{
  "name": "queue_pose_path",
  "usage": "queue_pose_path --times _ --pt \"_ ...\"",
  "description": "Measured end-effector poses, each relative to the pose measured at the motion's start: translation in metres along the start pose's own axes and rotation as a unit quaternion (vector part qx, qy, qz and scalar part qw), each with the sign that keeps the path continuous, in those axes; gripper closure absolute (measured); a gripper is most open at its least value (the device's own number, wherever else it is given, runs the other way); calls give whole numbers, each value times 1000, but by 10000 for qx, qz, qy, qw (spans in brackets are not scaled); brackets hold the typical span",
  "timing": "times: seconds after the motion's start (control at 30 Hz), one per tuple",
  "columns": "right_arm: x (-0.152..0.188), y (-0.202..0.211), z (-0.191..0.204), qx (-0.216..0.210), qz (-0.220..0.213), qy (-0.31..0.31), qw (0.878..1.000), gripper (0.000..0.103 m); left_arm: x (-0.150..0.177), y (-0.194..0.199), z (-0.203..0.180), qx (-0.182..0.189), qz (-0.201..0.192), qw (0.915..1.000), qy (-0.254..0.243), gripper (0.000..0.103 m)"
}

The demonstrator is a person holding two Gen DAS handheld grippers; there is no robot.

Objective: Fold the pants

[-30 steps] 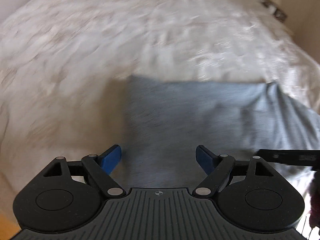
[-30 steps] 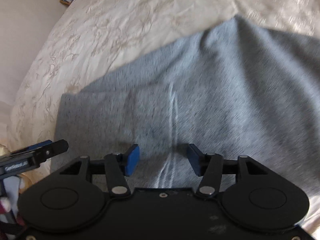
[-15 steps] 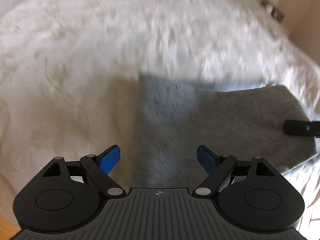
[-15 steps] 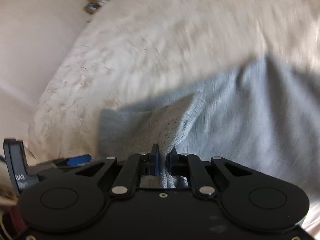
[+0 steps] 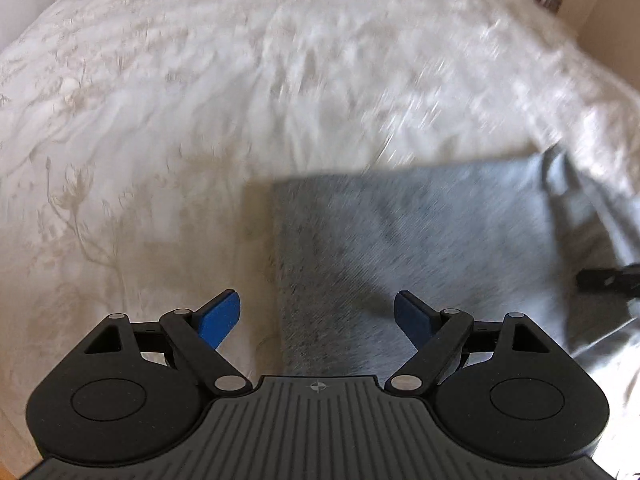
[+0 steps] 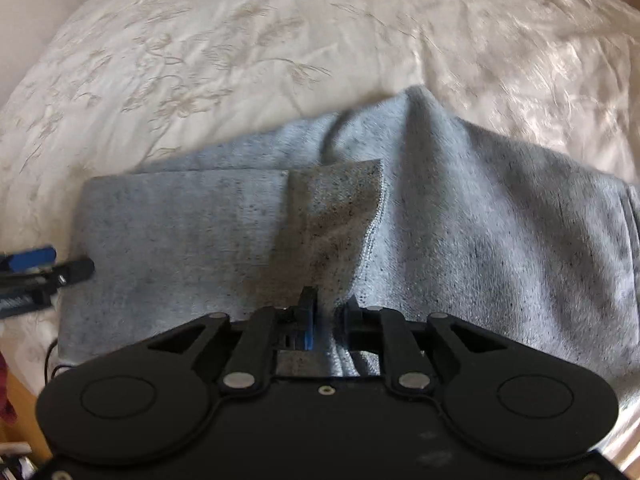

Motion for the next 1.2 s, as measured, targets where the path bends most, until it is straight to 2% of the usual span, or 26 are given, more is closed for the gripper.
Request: queue_pose_path --times 0.07,0.13,0.2,0.27,0.37,0.43,0.47,0.53,0.7,0.77,0.9,0.97,1.1,1.2 --pt "6 -4 -4 70 -18 -73 9999 76 4 -14 2 -88 258 9996 -14 16" --pt "10 -5 -7 151 -15 -105 9998 74 5 -18 2 -127 267 9995 -102 11" --pt "12 -4 -14 220 -33 -151 9996 68 3 -16 -1 -186 290 9992 -202 12" --pt "13 1 -18 376 -76 -199 9991 56 -2 -5 -4 -283 104 9991 -291 13" --pt "17 21 -24 477 -414 -310 9975 55 -9 17 -12 -265 -293 9986 -348 13" --pt "22 35 -24 442 -738 -302 9958 59 -11 26 -19 -214 -481 9979 -375 13" --pt "23 38 -23 385 -873 -243 9951 73 -13 29 -24 -169 -543 9976 -397 13" --pt "27 39 -20 268 -974 -49 9949 86 -18 31 -33 -37 -599 9973 -412 13" --pt "34 1 -24 209 -108 -41 9997 87 -21 29 -64 125 -633 9956 -685 13" --pt "31 6 -27 126 -214 -29 9997 87 -23 30 -71 148 -653 9952 -708 13" --pt "11 33 -38 -39 -862 -48 9963 86 -27 25 -82 108 -689 9958 -588 13" --pt "-4 36 -43 -154 -1045 5 9944 86 -30 16 -83 55 -613 9972 -421 13" --pt "-42 21 -50 -271 -1119 255 9930 86 -27 -11 -72 -232 -230 9995 -36 13" --pt "-70 -5 -60 -344 -904 406 9945 85 -15 -26 -60 -577 128 9982 109 11"
Point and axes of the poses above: each gripper's, at about its wrist camera, not at the fingertips, and y roughly against the way its jaws point, z to its left, x to its underside, the point moved 2 cm from there along -y, roughly the way its jaws point, and after that the axes turned 3 degrees about y, right-handed, at the moved point
